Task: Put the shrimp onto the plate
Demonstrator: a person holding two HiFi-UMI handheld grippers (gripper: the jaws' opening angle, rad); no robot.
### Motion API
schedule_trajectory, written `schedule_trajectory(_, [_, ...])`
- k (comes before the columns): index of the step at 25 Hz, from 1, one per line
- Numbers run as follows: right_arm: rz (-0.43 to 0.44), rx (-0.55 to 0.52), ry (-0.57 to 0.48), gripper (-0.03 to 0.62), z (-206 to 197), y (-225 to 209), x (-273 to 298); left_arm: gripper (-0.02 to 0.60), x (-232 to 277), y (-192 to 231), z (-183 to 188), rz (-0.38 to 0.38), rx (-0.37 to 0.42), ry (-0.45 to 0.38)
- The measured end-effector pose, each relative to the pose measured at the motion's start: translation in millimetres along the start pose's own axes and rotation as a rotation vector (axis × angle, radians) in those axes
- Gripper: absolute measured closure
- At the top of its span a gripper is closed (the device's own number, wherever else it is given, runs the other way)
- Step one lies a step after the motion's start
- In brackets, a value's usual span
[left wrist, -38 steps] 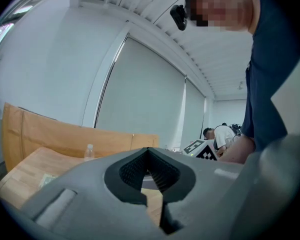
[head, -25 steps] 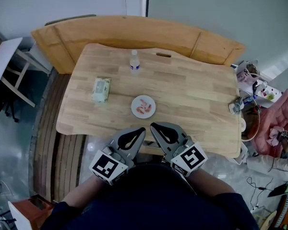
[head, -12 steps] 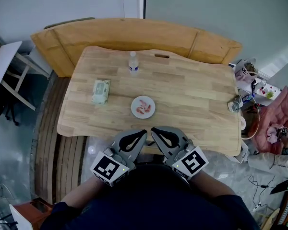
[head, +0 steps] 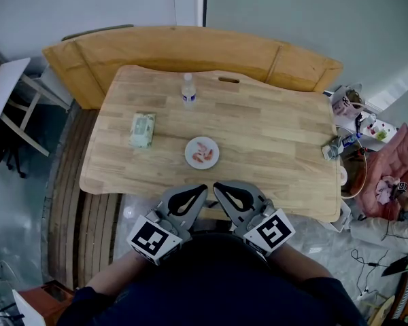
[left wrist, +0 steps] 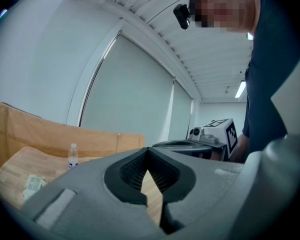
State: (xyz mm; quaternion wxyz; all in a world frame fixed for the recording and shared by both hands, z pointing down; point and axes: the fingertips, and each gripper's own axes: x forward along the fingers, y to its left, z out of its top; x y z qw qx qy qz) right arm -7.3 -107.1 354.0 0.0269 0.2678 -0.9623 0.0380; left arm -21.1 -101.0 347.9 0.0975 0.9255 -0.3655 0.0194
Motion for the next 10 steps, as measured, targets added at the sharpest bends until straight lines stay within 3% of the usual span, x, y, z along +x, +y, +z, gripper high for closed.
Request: schedule_trajectory(10, [0.013,0.008,-0.002,0.585,1.4,-6.9,11.2,0.577,4.1,9.7,1.0,0.013,-0.018,0.0])
